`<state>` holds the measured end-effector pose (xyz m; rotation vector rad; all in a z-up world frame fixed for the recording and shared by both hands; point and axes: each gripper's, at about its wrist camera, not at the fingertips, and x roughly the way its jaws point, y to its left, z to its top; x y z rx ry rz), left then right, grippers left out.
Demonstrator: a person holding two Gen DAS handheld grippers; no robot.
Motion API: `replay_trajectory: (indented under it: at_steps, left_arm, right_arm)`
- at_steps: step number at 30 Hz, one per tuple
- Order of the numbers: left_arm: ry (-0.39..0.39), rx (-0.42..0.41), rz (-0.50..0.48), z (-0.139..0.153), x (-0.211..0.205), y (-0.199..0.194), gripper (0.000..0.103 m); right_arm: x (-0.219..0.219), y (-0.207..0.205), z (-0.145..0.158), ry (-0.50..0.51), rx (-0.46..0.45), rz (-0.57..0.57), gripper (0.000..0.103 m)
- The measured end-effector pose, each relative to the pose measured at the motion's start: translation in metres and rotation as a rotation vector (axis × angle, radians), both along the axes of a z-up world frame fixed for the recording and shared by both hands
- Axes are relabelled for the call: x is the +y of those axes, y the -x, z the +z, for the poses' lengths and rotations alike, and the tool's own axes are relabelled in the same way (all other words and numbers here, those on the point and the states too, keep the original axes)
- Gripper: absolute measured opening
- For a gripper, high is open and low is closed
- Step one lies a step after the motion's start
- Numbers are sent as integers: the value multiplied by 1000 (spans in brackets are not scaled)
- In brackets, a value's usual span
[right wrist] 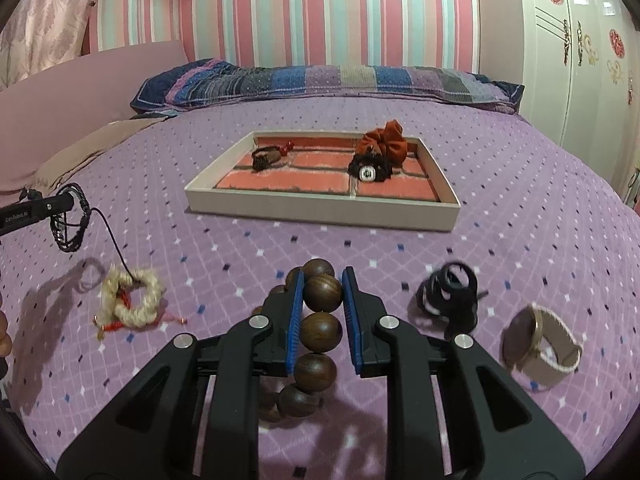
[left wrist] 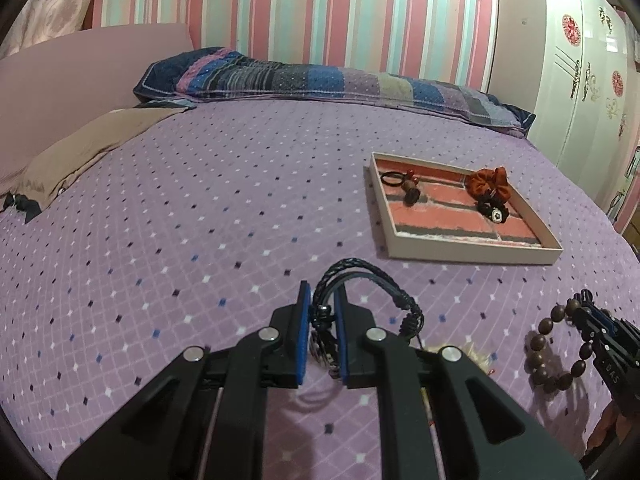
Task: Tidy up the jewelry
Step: 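Carry the braided bracelet and the bead bracelet over the tray with both tools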
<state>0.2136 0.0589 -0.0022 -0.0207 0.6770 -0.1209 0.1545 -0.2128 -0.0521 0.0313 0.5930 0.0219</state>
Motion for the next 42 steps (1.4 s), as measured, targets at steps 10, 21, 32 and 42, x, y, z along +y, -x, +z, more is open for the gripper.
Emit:
replay_trajectory:
  at_steps: [10,21,32,42]
  left_arm:
    - [17,-18,-48,21,-34,-36,12]
    - [42,-1,-133,37,-93,-100,12]
    - [20,138,-155,-4,-145,-188,12]
    - [-44,248,-105,-46,-148,-235,12]
  right_arm:
    - [-5,-37,35,23,-63,6,20]
    - [-26,-106,81,61,-129,-21,20]
    - [-50,-192,62,34,-61,-54,20]
    - [-83,-232,22,-9,79,-126,20]
